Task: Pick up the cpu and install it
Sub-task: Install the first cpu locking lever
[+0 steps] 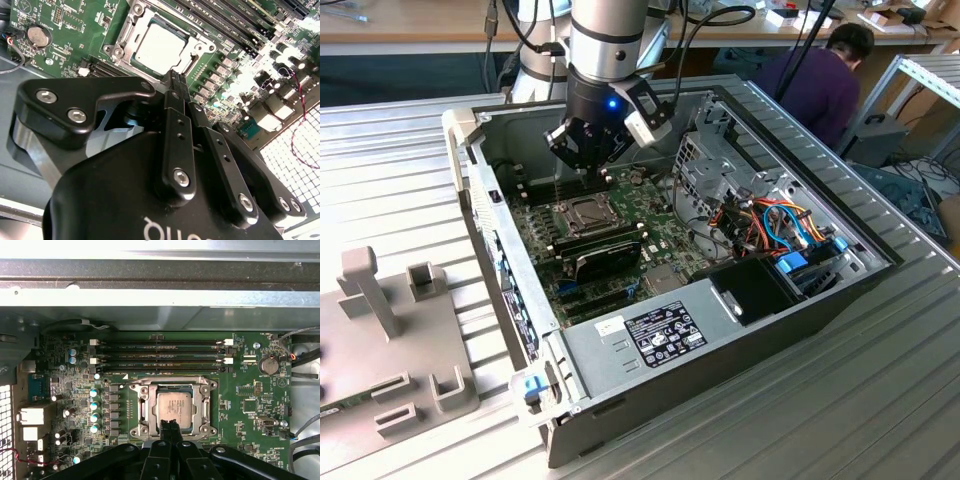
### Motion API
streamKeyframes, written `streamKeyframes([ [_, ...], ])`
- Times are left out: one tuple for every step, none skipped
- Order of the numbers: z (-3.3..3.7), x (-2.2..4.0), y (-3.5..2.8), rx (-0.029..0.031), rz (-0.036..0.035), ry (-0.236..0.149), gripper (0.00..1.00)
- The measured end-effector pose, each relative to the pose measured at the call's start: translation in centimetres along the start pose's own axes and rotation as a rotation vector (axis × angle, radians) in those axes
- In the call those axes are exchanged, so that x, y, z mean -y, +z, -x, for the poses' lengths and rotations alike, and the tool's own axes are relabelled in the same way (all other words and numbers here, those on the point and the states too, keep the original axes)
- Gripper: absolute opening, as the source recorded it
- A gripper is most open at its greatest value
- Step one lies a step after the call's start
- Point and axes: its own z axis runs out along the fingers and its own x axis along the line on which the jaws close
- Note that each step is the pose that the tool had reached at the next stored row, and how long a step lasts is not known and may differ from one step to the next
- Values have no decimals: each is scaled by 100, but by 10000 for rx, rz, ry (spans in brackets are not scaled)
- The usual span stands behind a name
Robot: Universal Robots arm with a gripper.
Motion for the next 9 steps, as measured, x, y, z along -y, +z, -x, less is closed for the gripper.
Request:
streamKeyframes([
  [0, 0, 0, 0, 0, 0, 11],
  [-4, 0, 0, 0, 0, 3, 11],
  [-12, 0, 0, 1, 1, 3, 11],
  [-23, 1, -1, 0, 0, 0, 11],
  [-41, 1, -1, 0, -1, 0, 11],
  [-62, 1, -1, 0, -1, -1, 11],
  [-91, 1, -1, 1, 1, -2, 11],
  [-125, 2, -1, 0, -1, 0, 11],
  [-182, 2, -1, 0, -1, 0, 11],
])
